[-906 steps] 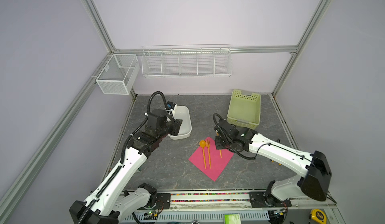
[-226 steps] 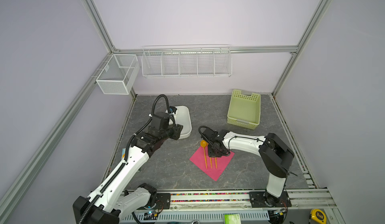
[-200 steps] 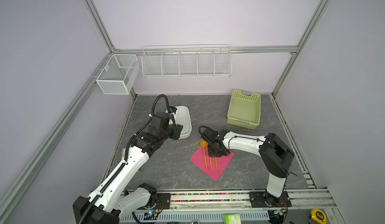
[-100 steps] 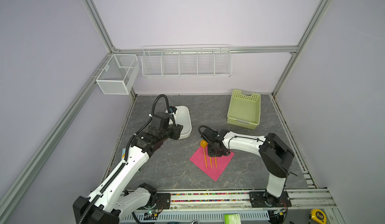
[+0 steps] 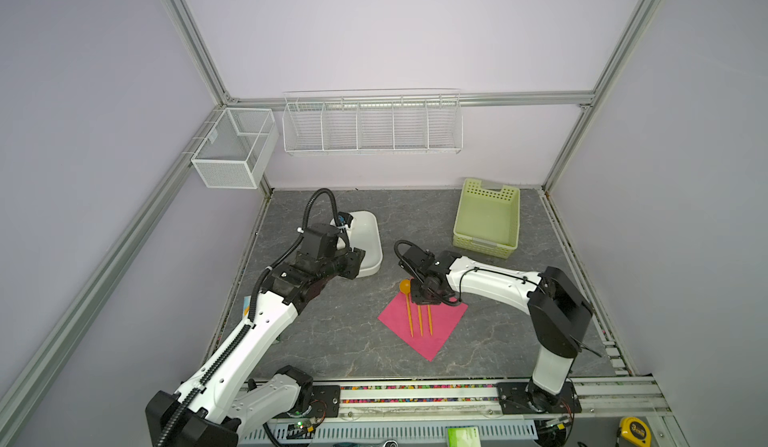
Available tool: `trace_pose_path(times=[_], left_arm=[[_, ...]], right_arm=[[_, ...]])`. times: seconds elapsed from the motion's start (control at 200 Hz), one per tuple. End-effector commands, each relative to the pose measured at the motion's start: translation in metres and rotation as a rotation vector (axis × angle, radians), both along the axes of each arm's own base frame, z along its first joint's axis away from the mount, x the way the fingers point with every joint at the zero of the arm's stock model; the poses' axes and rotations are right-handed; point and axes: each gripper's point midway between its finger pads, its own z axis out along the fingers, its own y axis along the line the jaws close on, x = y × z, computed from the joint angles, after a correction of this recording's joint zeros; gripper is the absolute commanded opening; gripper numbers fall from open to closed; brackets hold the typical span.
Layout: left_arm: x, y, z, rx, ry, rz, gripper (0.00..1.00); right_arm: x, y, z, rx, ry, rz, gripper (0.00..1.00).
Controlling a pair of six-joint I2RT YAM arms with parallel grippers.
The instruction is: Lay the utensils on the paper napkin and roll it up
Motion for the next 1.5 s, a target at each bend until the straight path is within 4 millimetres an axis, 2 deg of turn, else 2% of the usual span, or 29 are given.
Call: trace_pose_path(times=[0.0, 0.175, 0.54, 1.495], left_arm=[[-0.001, 0.004, -0.005, 0.026, 0.010, -0.003, 0.53], [-0.001, 0.004, -0.005, 0.027, 0.010, -0.003, 0.53], [-0.001, 0.004, -0.006, 0.028, 0.010, -0.002, 0.53], [-0.001, 0.005, -0.003, 0.026, -0.004, 0.003, 0.53]], right_arm=[[-0.003, 0.008, 0.013, 0.017, 0.005, 0.030, 0.30], [-0.002, 0.016, 0.005, 0.001, 0.027, 0.048, 0.44], [-0.002, 0.022, -0.013, -0.011, 0.064, 0.062, 0.63], [-0.002, 0.028, -0.035, -0.030, 0.102, 0.066, 0.58]])
